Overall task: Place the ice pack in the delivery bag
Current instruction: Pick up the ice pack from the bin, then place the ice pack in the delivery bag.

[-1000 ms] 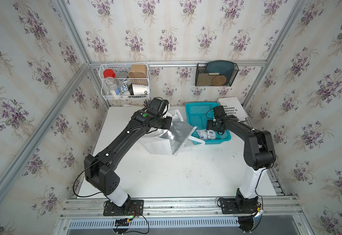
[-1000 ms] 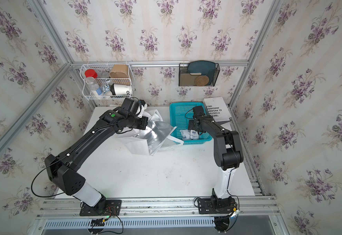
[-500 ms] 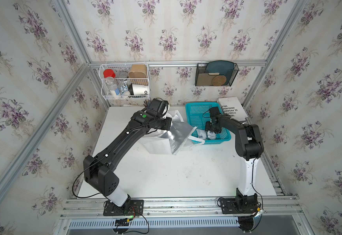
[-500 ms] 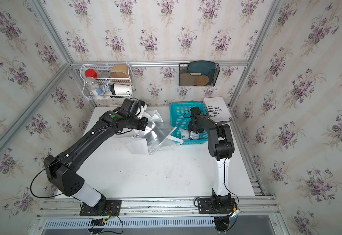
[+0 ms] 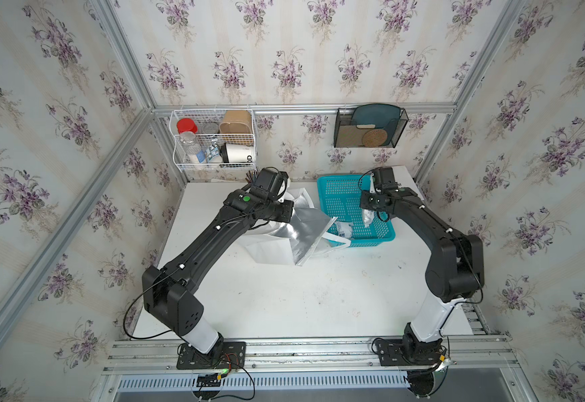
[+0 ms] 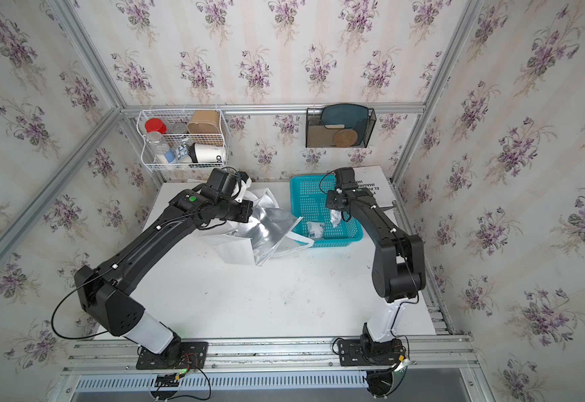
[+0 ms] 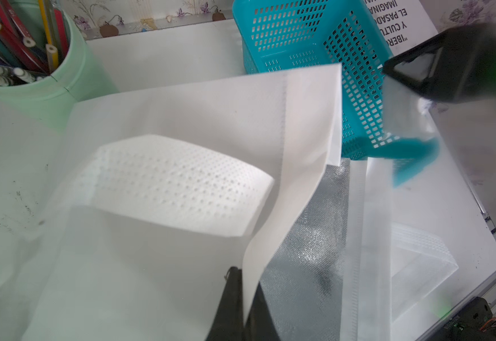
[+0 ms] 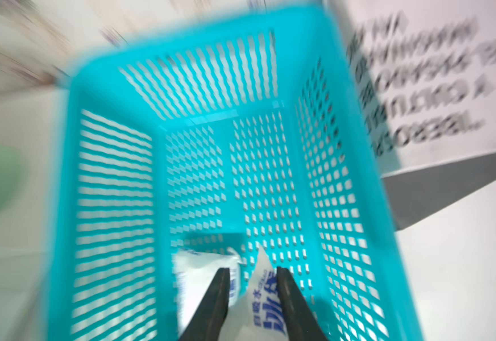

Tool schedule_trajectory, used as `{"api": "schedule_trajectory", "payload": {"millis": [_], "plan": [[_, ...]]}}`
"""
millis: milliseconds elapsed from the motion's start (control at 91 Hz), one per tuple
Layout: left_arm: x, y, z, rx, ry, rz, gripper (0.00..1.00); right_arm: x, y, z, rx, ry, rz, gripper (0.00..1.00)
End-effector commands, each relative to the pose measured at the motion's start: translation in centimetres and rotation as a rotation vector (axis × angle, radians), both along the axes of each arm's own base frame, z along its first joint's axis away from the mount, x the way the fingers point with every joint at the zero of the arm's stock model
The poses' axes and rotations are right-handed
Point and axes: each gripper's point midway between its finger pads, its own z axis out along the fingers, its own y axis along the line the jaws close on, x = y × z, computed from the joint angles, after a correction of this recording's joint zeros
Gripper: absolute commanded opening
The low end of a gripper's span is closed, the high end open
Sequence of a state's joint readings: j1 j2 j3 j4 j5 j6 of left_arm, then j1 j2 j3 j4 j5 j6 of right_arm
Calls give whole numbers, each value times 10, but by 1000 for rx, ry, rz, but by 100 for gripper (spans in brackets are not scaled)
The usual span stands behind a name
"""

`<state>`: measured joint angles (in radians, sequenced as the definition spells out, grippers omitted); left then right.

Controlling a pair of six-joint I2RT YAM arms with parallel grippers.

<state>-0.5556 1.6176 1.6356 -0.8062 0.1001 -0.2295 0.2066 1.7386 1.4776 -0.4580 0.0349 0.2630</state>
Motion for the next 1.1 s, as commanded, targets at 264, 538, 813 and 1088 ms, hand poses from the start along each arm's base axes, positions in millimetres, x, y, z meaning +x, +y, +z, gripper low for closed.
{"api": "schedule_trajectory", "payload": {"millis": [264, 538, 813, 1088], "plan": [[14, -8, 7, -33, -41, 14, 0, -112, 143, 166, 759, -453, 461, 28], [15, -13, 6, -51, -29, 9, 0, -151, 220, 130, 749, -369, 595, 29], [13, -11, 10, -66, -36, 17, 0, -139, 243, 72, 647, -216, 540, 32], [11, -9, 12, -69, -48, 24, 0, -135, 267, 57, 622, -135, 591, 51]]}}
